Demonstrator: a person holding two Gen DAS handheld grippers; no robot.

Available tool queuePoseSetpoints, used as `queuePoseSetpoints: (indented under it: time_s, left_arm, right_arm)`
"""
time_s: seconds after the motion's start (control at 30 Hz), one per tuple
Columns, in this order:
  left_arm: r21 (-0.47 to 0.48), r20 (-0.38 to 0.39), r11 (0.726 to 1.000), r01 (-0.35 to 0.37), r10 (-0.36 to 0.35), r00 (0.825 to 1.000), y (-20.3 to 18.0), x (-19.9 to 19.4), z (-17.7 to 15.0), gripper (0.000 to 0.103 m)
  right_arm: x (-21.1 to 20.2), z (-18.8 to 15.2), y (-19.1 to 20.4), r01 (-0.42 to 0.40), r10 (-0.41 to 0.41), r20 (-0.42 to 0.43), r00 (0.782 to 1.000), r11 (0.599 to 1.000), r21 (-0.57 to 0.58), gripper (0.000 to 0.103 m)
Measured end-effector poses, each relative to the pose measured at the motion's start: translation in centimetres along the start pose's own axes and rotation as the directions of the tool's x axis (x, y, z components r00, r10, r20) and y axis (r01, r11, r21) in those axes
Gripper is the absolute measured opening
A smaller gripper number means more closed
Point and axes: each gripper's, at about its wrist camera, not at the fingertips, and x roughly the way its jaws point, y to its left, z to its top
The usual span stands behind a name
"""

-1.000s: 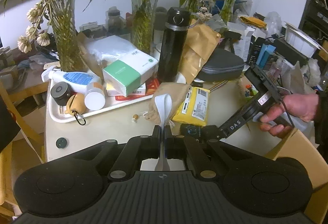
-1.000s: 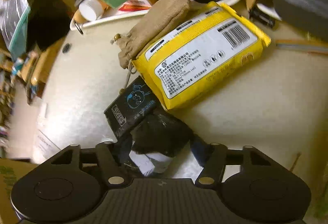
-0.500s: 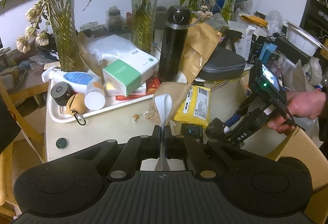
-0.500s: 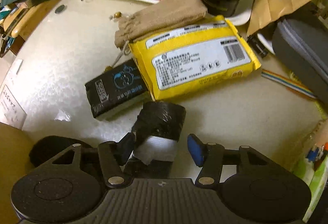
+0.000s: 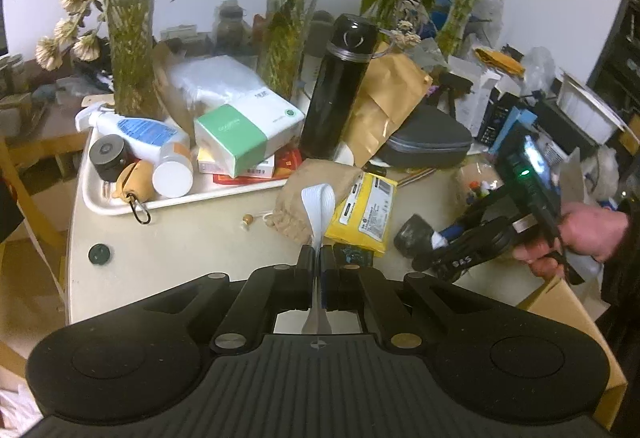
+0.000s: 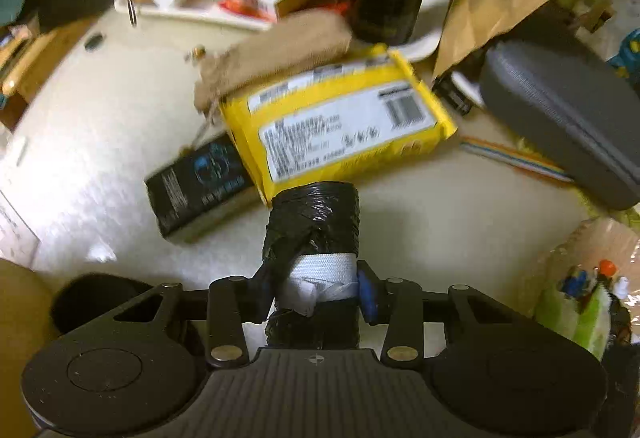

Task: Organize soft objects
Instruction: 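Carry the white strip and black roll over the cardboard box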

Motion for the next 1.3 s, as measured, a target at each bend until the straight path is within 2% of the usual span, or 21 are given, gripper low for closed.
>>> queuePoseSetpoints:
  time_s: [0.17, 0.33, 0.7, 0.87, 1.07, 1.3]
  left_arm:
    - [-0.033, -0.004, 0.999, -0.025, 0.025, 1.0, -0.8, -1.2, -0.2, 0.004]
    - [-0.032, -0.023, 0.997, -0.066, 0.065, 0.998, -1.7, -2.6, -0.6, 0.004]
    - [-0.02, -0.017, 0.993, -0.118, 0.117, 0.993, -3.9, -7.3, -1.1, 0.004]
    - [-0.049, -0.028, 0.99, -0.128, 0.127, 0.991, -4.5, -9.4, -1.6, 0.004]
    - [-0.091, -0.063, 0.99, -0.108, 0.102, 0.993, -5.0, -11.0, -2.6, 0.004]
    - [-0.151, -0.119, 0.985, -0.078, 0.061, 0.991, -5.5, -11.4, -4.3, 0.004]
  right_arm:
    - [-4.1, -0.3, -0.3, 0.01, -0.015, 0.111, 0.994, 0.999, 0.043, 0.044]
    - [-8.2, -1.2, 0.4, 0.012, -0.031, 0.222, 0.975, 0.996, 0.089, 0.044]
    - [-16.9, -4.0, 3.0, -0.012, -0.012, 0.368, 0.93, 0.998, 0.061, 0.044]
    - [-19.9, -5.4, 4.9, -0.042, 0.026, 0.401, 0.916, 0.999, 0.032, 0.044]
    - [-22.9, -7.5, 6.8, -0.08, 0.073, 0.426, 0.902, 0.997, 0.0, 0.044]
    - [-24.3, -9.7, 8.4, -0.177, 0.166, 0.413, 0.895, 0.984, -0.011, 0.044]
